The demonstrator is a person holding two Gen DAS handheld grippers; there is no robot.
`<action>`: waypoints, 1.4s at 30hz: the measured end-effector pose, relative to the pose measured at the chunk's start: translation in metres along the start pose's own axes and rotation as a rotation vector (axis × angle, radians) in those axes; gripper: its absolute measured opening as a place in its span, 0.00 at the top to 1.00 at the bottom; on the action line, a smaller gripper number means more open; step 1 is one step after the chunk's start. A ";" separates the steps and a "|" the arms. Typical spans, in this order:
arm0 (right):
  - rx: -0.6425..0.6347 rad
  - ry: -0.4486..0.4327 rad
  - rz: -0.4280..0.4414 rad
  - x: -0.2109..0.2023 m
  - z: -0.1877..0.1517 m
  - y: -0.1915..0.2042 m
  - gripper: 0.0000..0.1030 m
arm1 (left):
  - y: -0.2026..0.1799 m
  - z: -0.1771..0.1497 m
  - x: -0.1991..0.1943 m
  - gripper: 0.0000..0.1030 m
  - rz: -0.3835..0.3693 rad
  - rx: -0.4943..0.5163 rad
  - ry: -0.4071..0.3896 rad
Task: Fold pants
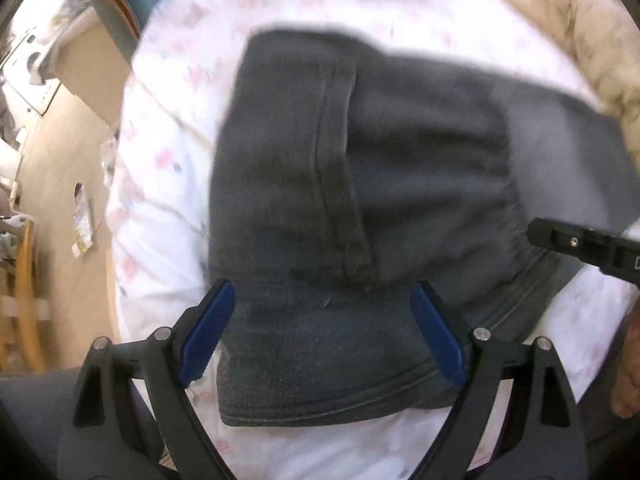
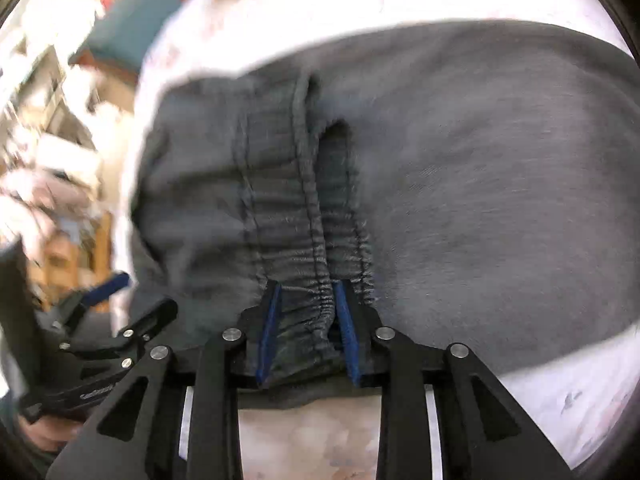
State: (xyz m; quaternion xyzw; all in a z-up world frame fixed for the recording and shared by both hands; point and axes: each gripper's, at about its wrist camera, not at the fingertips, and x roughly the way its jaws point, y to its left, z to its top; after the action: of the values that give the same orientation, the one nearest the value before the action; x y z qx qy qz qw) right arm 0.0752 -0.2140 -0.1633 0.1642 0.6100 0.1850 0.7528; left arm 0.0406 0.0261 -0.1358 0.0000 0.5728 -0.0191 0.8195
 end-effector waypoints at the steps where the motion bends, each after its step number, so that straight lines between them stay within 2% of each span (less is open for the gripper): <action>1: 0.033 -0.036 0.023 -0.012 -0.001 -0.006 0.66 | 0.000 0.001 -0.007 0.15 -0.011 -0.006 -0.033; 2: 0.077 -0.066 0.046 -0.023 -0.006 -0.015 0.63 | 0.000 0.001 -0.015 0.15 -0.021 -0.011 -0.073; 4: 0.161 -0.099 0.089 -0.036 -0.013 -0.029 0.44 | -0.004 0.004 -0.024 0.15 -0.032 -0.019 -0.131; 7: 0.335 -0.136 0.176 -0.042 -0.038 -0.059 0.27 | -0.020 0.013 -0.028 0.15 -0.036 -0.010 -0.156; 11: 0.601 -0.089 0.216 -0.022 -0.064 -0.100 0.26 | -0.055 0.029 -0.025 0.15 -0.019 0.029 -0.169; 13: 0.690 -0.089 0.224 -0.015 -0.071 -0.116 0.26 | -0.057 0.032 -0.030 0.15 -0.029 0.016 -0.189; 16: 0.786 -0.208 0.176 -0.027 -0.074 -0.150 0.26 | -0.054 0.037 -0.045 0.15 -0.087 -0.025 -0.236; 17: 0.823 -0.286 0.131 -0.040 -0.070 -0.170 0.27 | -0.053 0.040 -0.052 0.15 -0.101 -0.034 -0.253; 21: 0.938 -0.480 0.018 -0.084 -0.055 -0.239 0.28 | -0.045 0.055 -0.067 0.15 -0.113 -0.074 -0.313; 24: 1.047 -0.606 0.047 -0.114 -0.045 -0.296 0.28 | -0.030 0.062 -0.072 0.15 -0.111 -0.136 -0.332; 29: 1.106 -0.735 -0.097 -0.155 -0.025 -0.345 0.28 | -0.004 0.070 -0.075 0.15 -0.093 -0.217 -0.334; 32: 1.169 -0.782 -0.123 -0.174 -0.024 -0.378 0.36 | 0.010 0.076 -0.075 0.15 -0.081 -0.251 -0.329; 33: 1.175 -0.789 -0.153 -0.181 -0.020 -0.386 0.45 | 0.012 0.077 -0.075 0.15 -0.079 -0.254 -0.318; 34: 1.173 -0.786 -0.170 -0.186 -0.022 -0.392 0.60 | 0.013 0.078 -0.075 0.15 -0.079 -0.242 -0.301; 35: 1.161 -0.778 -0.176 -0.189 -0.018 -0.395 0.70 | 0.011 0.079 -0.075 0.15 -0.074 -0.211 -0.284; 36: 1.145 -0.790 -0.160 -0.193 -0.019 -0.395 0.92 | 0.009 0.080 -0.077 0.15 -0.057 -0.162 -0.266; 39: 1.061 -0.822 -0.205 -0.203 -0.011 -0.373 0.93 | 0.013 0.085 -0.088 0.15 0.009 -0.063 -0.261; 41: 0.979 -0.854 -0.208 -0.212 -0.002 -0.356 0.93 | 0.024 0.091 -0.093 0.15 0.039 -0.060 -0.254; 42: 0.895 -0.872 -0.197 -0.219 0.007 -0.338 0.93 | 0.033 0.096 -0.097 0.15 0.043 -0.066 -0.252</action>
State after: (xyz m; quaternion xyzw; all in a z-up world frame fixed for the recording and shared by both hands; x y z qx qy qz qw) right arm 0.0676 -0.6157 -0.1344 0.4668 0.2777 -0.2421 0.8040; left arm 0.0983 0.0598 -0.0122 -0.0171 0.4655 0.0173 0.8847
